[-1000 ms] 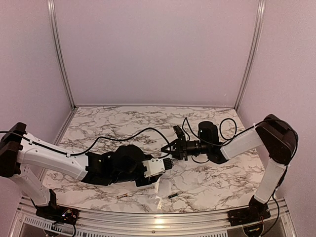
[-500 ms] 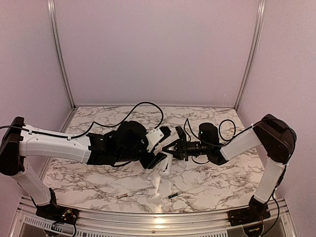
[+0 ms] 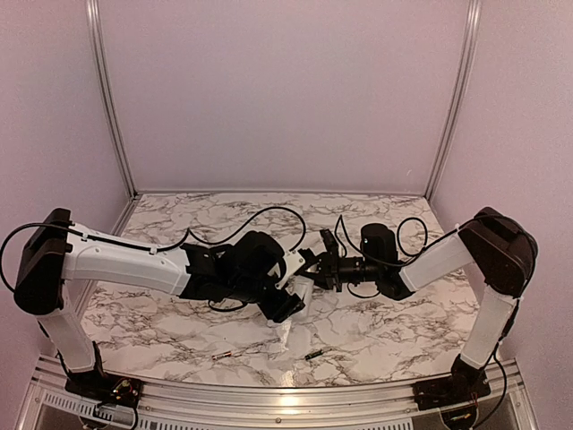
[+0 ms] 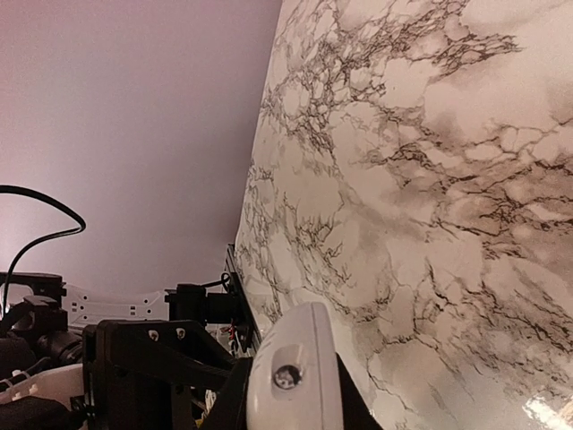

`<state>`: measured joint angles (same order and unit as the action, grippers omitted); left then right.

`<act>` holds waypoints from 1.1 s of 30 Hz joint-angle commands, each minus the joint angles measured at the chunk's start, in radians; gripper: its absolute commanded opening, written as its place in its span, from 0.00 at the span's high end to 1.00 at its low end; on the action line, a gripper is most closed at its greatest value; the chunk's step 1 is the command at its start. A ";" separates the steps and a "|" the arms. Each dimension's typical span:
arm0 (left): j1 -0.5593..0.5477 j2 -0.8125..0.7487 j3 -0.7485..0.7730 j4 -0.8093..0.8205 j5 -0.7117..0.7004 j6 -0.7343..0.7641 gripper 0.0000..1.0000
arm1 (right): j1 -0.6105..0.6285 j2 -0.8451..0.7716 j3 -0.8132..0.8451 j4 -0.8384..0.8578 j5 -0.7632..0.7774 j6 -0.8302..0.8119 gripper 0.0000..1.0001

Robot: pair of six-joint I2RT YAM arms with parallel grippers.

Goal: Load the batteries into the remote control
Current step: Remove the battery cover from the remote control.

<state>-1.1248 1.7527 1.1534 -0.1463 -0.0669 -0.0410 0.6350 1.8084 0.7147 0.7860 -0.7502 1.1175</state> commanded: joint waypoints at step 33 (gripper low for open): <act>0.095 -0.038 -0.053 -0.021 0.074 -0.035 0.56 | -0.080 -0.086 -0.037 -0.082 0.022 -0.133 1.00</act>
<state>-1.0485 1.7954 1.1648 -0.1352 0.0380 -0.0978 0.5941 1.7832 0.6941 0.7628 -0.7231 1.0611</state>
